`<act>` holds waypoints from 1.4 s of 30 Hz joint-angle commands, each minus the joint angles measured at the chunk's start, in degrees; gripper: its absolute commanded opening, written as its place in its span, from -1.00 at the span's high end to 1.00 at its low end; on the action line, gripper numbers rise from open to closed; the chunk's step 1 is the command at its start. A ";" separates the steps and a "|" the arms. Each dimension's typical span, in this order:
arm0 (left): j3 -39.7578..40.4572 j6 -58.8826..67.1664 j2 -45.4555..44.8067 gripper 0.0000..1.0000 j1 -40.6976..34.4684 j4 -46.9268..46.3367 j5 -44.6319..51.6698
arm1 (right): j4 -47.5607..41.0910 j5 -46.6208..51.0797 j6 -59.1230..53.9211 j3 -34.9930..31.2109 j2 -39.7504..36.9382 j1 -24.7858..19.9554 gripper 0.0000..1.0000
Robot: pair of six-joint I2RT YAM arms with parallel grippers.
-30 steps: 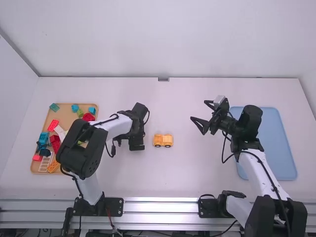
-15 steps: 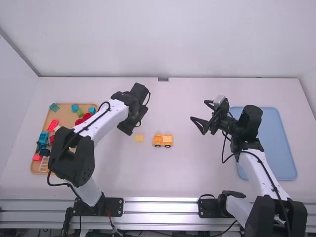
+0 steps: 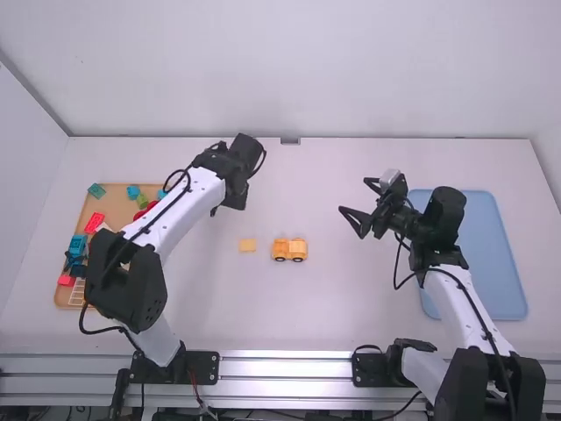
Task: Assemble lego blocks to make yellow taxi
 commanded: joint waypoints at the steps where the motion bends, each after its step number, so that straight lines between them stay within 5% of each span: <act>1: -0.57 18.75 -0.85 -0.98 0.52 2.93 -2.89 | 0.02 0.15 0.17 -0.28 0.28 0.07 -0.97; 15: -8.02 85.18 -0.85 -0.98 13.68 2.01 57.22 | -0.22 -0.17 0.15 -0.28 0.28 0.07 -0.97; 20: -16.15 94.64 -0.52 -0.98 21.49 9.18 80.32 | -0.20 -0.17 0.15 -0.28 0.28 0.07 -0.97; 23: -24.26 93.39 1.22 -0.98 24.33 21.05 89.96 | -0.24 -0.20 0.15 -0.28 0.28 0.07 -0.97; 31: -34.91 95.95 5.53 -0.88 25.29 35.41 98.40 | -1.77 -0.33 -1.90 -0.28 0.28 0.52 -0.96; 42: -35.52 95.23 13.94 -0.76 25.29 41.00 98.51 | -1.90 4.28 -4.63 -0.28 0.28 6.32 -0.96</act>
